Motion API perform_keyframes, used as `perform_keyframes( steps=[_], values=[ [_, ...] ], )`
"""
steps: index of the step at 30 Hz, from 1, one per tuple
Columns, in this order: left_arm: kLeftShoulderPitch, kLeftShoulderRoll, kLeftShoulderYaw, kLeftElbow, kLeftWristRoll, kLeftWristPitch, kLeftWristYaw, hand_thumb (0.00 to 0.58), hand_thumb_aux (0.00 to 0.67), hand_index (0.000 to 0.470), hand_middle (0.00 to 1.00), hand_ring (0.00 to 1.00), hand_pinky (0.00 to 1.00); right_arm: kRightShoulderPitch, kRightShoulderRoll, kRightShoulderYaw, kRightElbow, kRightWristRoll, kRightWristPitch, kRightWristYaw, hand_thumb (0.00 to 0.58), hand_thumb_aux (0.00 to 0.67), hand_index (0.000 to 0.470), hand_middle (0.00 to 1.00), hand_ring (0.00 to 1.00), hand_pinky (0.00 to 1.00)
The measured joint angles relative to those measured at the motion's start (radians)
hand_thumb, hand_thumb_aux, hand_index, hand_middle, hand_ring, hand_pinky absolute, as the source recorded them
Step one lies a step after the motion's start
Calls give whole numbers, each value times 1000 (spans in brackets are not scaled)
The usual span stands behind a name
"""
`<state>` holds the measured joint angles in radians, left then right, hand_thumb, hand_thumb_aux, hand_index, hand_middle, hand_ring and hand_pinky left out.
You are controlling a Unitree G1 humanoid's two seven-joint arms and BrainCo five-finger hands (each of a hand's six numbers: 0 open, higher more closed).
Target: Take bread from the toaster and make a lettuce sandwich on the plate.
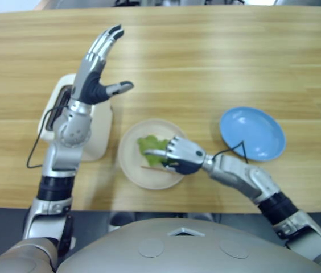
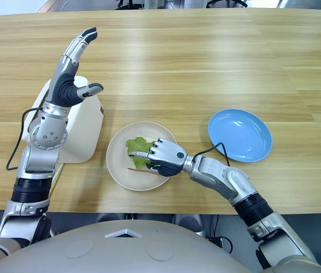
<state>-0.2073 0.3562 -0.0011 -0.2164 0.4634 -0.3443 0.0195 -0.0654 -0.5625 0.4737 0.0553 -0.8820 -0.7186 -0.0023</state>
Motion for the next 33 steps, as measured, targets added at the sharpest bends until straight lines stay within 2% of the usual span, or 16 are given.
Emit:
perform_keyframes(
  steps=[1, 8, 21, 24, 28, 33],
  values=[
    [0, 0, 0, -2, 0, 0, 0, 0, 0, 0, 0, 0, 0, 0, -2, 2, 16, 0, 4, 8, 0, 0, 0, 0, 0, 0],
    [0, 0, 0, -12, -1, 2, -2, 0, 0, 0, 0, 0, 0, 14, -40, 2, 35, 11, 15, 69, 0, 0, 0, 0, 0, 0],
    [2, 0, -5, -23, -2, 5, -14, 0, 0, 0, 0, 0, 0, 87, -148, -58, -135, 231, 5, 214, 0, 0, 0, 0, 0, 0],
    [0, 0, -4, -24, -3, 10, -18, 0, 0, 0, 0, 0, 0, 106, -195, -104, -197, 313, 7, 253, 0, 0, 0, 0, 0, 0],
    [-1, 9, 5, -54, -39, 26, -48, 0, 0, 0, 0, 0, 0, 158, -292, -229, -295, 452, 24, 309, 0, 0, 0, 0, 0, 0],
    [0, 75, 69, -103, -120, 62, -126, 0, 0, 0, 0, 0, 0, 248, -382, -384, -398, 602, 36, 364, 0, 0, 0, 0, 0, 0]
  ],
)
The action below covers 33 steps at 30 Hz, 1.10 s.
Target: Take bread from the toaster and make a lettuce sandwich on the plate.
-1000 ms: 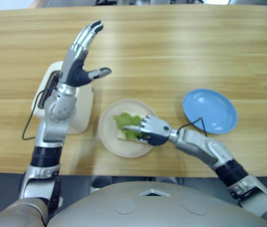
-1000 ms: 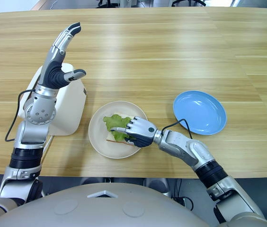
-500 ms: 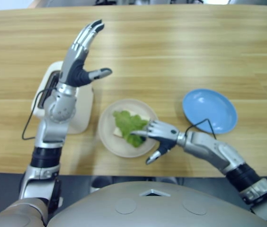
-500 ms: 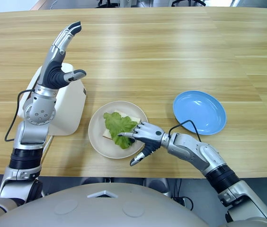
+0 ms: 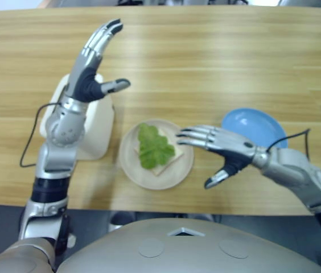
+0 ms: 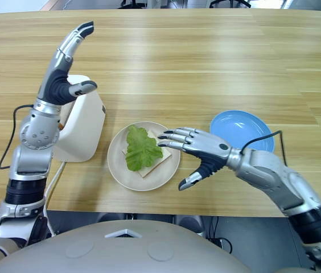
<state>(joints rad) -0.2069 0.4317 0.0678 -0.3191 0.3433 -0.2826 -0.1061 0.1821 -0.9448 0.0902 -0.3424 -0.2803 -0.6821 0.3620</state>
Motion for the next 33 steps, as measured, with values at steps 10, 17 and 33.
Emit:
perform_keyframes(
  steps=[10, 17, 33],
  values=[
    [173, 246, 212, 62, 11, 50, -89, 0, 0, 0, 0, 0, 0, 42, 26, -277, 12, 177, -24, 21, 0, 0, 0, 0, 0, 0],
    [397, 313, 256, 150, 173, 111, -76, 0, 0, 0, 0, 0, 0, 64, 103, -326, 107, 126, -74, 3, 0, 0, 0, 0, 0, 0],
    [448, 243, 149, -19, 249, 224, -112, 0, 0, 0, 0, 0, 0, 93, 183, -401, 130, 64, -101, -34, 0, 0, 0, 0, 0, 0]
  ],
)
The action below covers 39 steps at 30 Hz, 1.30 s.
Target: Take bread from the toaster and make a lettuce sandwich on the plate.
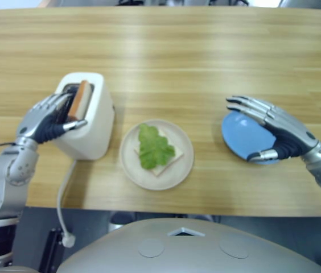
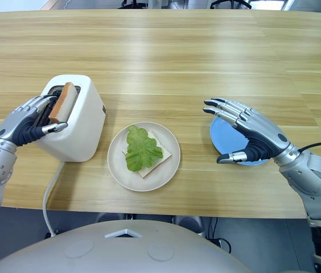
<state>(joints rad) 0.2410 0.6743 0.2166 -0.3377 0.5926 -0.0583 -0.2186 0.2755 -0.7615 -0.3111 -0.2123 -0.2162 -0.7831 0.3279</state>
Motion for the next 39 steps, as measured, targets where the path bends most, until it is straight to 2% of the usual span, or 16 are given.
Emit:
perform_keyframes(
  steps=[5, 6, 7, 8, 9, 10, 26, 39],
  values=[
    [-41, -18, -39, 10, 8, 15, 1, 0, 0, 0, 0, 0, 0, -1, 19, 1, 12, -29, -12, -12, 0, 0, 0, 0, 0, 0],
    [-47, -19, -45, 15, 16, 16, 3, 160, 100, 69, 0, 0, 0, -3, 24, 1, 14, -34, -13, -15, 0, 0, 0, 0, 0, 0],
    [-56, -20, -51, 22, 20, 16, 6, 441, 342, 235, 0, 0, 0, -3, 29, 1, 15, -40, -15, -18, 0, 0, 0, 0, 0, 0],
    [-64, -20, -58, 30, 24, 17, 9, 441, 342, 235, 0, 0, 0, -3, 33, 1, 15, -46, -15, -20, 0, 0, 0, 0, 0, 0],
    [-72, -22, -65, 39, 31, 18, 18, 550, 518, 355, 0, 0, 0, -3, 37, 1, 16, -48, -16, -23, 0, 0, 0, 0, 0, 0],
    [-85, -22, -70, 54, 36, 18, 25, 580, 670, 460, 0, 0, 0, -3, 41, 1, 16, -50, -17, -26, 0, 0, 0, 0, 0, 0],
    [-94, -15, -114, 123, 117, 14, 98, 580, 670, 460, 0, 0, 0, -3, 51, 2, 16, -66, -31, -45, 0, 0, 0, 0, 0, 0],
    [-144, -97, -96, 108, -30, 46, 99, 580, 670, 460, 0, 0, 0, -28, 59, 34, 41, -67, -38, -55, 0, 0, 0, 0, 0, 0]
  ],
)
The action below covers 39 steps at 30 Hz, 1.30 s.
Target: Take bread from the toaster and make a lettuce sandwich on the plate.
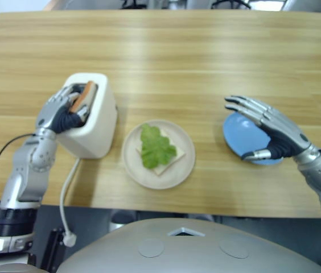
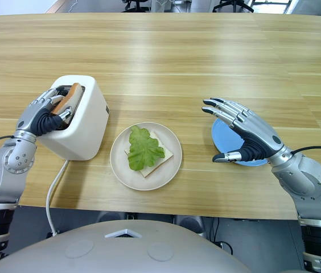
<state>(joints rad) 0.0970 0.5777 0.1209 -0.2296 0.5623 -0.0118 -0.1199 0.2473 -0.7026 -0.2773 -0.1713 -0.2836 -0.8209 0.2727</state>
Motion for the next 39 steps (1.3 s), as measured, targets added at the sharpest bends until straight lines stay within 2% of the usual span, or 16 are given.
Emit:
perform_keyframes(
  steps=[5, 6, 7, 8, 9, 10, 29, 39],
  values=[
    [-49, -33, 37, -25, -58, 11, 11, 580, 670, 460, 0, 0, 0, -15, 0, 3, 1, 0, -1, -5, 0, 0, 0, 0, 0, 0],
    [-61, -38, 45, -33, -63, 11, 15, 580, 670, 460, 47, 47, 47, -16, 0, 4, 2, 0, -1, -5, 0, 0, 0, 0, 0, 0],
    [-73, -40, 52, -42, -66, 11, 19, 580, 670, 460, 325, 325, 325, -16, 1, 6, 3, -1, -2, -5, 0, 0, 0, 0, 0, 0],
    [-81, -41, 60, -48, -70, 11, 21, 580, 670, 460, 875, 875, 875, -18, 1, 6, 4, -1, -3, -5, 0, 0, 0, 0, 0, 0],
    [-84, -42, 64, -52, -72, 11, 23, 580, 670, 460, 875, 875, 875, -18, 1, 6, 6, -1, -3, -6, 0, 0, 0, 0, 0, 0],
    [-86, -43, 65, -55, -76, 11, 23, 580, 670, 460, 1000, 1000, 1000, -19, 1, 7, 7, -1, -4, -6, 0, 0, 0, 0, 0, 0],
    [-97, -47, 54, -38, -87, -6, 39, 580, 670, 460, 1000, 1000, 1000, -24, 1, 12, 25, -1, -17, -11, 0, 0, 0, 0, 0, 0],
    [-168, -46, 29, 9, 30, -104, 191, 580, 670, 460, 1000, 1000, 1000, -38, 18, 40, 35, -8, -15, -14, 0, 0, 0, 0, 0, 0]
  ],
)
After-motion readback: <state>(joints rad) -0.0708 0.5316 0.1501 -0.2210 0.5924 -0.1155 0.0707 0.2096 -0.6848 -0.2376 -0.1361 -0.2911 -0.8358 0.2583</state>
